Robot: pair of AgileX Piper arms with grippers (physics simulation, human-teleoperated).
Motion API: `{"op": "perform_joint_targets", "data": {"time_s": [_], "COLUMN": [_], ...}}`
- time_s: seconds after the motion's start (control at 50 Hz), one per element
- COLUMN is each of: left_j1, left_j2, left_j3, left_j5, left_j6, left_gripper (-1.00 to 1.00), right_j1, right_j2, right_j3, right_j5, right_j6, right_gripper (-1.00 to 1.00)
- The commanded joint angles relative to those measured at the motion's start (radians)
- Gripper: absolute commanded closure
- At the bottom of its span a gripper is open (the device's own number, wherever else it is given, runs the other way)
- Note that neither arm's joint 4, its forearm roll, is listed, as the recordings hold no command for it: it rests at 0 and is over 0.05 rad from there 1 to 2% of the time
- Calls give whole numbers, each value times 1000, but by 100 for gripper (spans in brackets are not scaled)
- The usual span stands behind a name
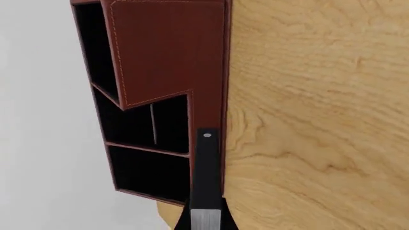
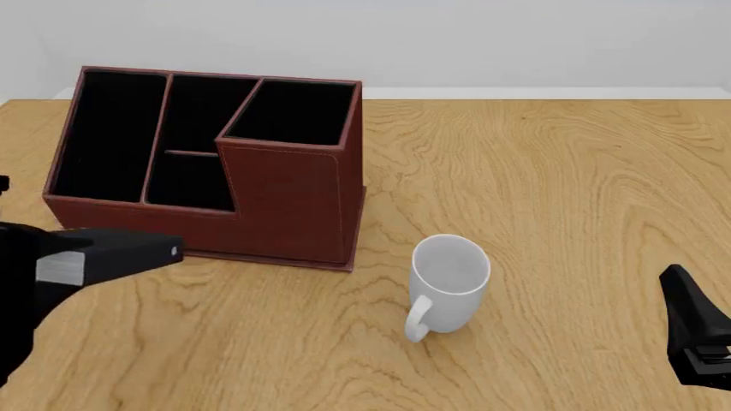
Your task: Pick up the book and place it in the front compartment of the caddy.
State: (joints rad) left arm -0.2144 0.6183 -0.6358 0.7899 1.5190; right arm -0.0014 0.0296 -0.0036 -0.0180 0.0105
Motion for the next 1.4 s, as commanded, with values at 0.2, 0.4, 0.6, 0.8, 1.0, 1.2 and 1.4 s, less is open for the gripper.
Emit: {"op": "perform_joint_targets", "data": {"time_s": [0.2, 0.4, 0.6, 0.8, 1.0, 1.2, 1.4], "left_j1": [53, 51, 55, 55, 50, 49, 55], "left_j2": [109, 202, 268, 307, 367, 432, 489], "left_j3": [-95, -168, -209, -224, -258, -268, -277], "left_j5": [-142, -197, -239, -272, -314, -362, -395], "left_j6": [98, 93, 93, 106, 111, 115, 116], "left_gripper": [100, 100, 100, 100, 100, 100, 100], "right_j1": [0, 0, 0, 0, 0, 0, 0], "right_j2": [0, 0, 0, 0, -1, 0, 0], "right_j3": [0, 0, 0, 0, 0, 0, 0], "right_j5": [0, 0, 0, 0, 0, 0, 0], "right_j6": [0, 0, 0, 0, 0, 0, 0], "right_gripper": [-100, -100, -100, -100, -100, -100, -100]}}
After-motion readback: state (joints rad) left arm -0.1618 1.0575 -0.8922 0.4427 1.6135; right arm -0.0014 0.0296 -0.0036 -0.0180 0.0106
